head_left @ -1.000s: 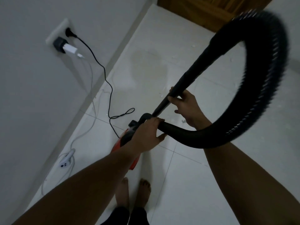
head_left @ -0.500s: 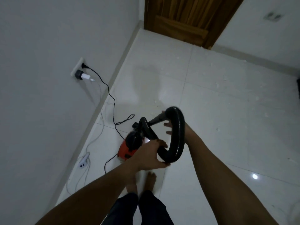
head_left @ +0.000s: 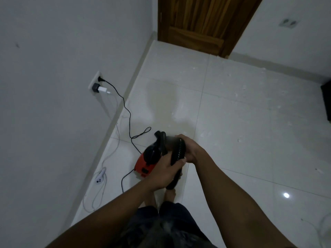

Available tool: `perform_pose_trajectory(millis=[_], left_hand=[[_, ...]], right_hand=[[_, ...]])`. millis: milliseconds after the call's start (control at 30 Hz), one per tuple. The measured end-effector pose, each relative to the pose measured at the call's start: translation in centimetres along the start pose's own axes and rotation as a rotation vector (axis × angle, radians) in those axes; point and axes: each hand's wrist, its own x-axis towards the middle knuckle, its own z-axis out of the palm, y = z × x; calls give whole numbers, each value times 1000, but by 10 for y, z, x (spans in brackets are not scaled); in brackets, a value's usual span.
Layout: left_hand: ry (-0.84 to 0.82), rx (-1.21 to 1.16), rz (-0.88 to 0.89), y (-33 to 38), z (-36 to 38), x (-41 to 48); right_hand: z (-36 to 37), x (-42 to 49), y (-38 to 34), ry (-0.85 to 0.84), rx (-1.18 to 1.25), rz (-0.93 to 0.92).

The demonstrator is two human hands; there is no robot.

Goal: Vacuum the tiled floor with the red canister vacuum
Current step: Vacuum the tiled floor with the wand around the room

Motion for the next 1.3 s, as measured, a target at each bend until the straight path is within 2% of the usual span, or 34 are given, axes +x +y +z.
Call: perform_pose_trajectory(millis=[100,200,367,433,667,767,900,1067,1200,1300], left_hand=[[41,102,-15,4,-8,-1],[32,344,13,1,-21,2],[20,694,-31,-2,-37,7],[9,794,-10,3,-35,9],[80,1197,114,3,-34,22],[54,1237,136,-6,-36,26],[17,1319,148,-17,-44,36],[50,1326,124,-22,-51,42],[-103,1154,66,-30,-72,36],[-185,1168,112,-48,-80,33]], right_hand=[[-1,8,-2,54,79,-15],[1,16,-3,132,126,23],[-1,23,-8,168,-309,129],[-6,27,-9,166,-348,155],[-9,46,3,190,-127,242],[-7,55,7,228,-333,207],[3,57,5,163,-532,220],[11,84,16,236,-319,149],[8,90,42,247,-153,117],[8,97,66,242,-83,86]])
